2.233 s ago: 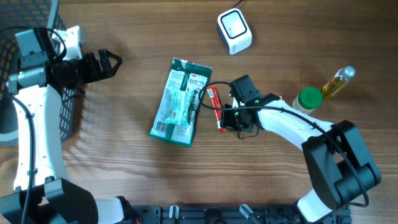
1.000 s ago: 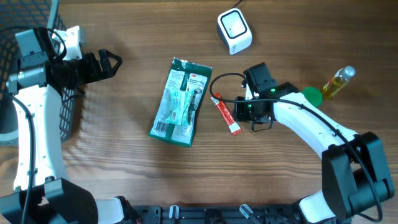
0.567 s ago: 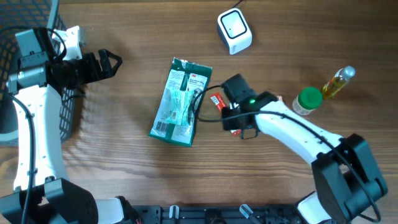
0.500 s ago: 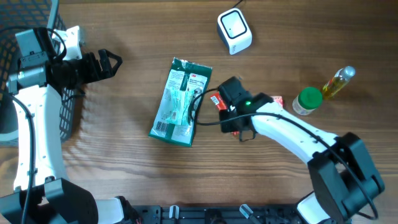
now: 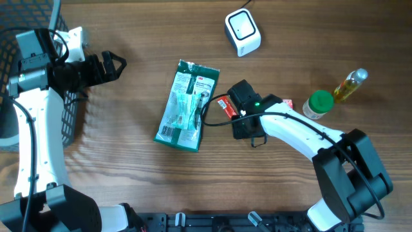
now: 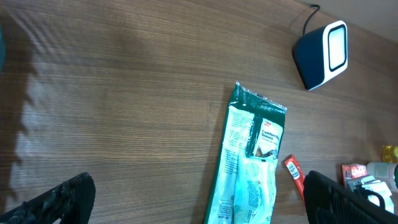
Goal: Scan the item barcode
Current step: 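Lower the right gripper and close it on the red stick's end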
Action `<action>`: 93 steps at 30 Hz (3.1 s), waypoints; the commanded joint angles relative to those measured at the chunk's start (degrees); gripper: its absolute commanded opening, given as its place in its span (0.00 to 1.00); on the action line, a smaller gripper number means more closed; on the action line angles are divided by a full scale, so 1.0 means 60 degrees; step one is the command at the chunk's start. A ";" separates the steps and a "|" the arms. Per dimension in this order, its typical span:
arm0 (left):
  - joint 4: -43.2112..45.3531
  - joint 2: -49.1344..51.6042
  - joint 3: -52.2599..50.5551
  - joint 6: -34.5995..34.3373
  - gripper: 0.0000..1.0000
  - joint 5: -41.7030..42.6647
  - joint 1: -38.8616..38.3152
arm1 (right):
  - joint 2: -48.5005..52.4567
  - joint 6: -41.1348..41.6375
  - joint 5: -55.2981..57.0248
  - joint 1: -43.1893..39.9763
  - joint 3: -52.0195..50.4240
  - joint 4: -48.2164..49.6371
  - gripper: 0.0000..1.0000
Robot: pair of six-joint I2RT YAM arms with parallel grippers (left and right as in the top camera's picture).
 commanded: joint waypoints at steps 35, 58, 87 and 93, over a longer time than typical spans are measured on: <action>0.0004 0.0044 0.0044 0.0146 1.00 0.0080 -0.0015 | -0.0317 -0.0557 -0.0040 -0.0375 0.0277 -0.0867 0.52; 0.0004 0.0044 0.0044 0.0146 1.00 0.0080 -0.0015 | 0.0546 -0.1239 -0.0484 -0.0561 0.0514 -0.0605 0.33; 0.0004 0.0044 0.0044 0.0146 1.00 0.0080 -0.0015 | 0.0535 -0.0885 -0.0364 -0.0809 -0.0484 0.0015 0.30; 0.0004 0.0044 0.0044 0.0146 1.00 0.0080 -0.0015 | 0.0528 -0.0951 -0.0324 -0.0820 -0.0302 0.0047 0.04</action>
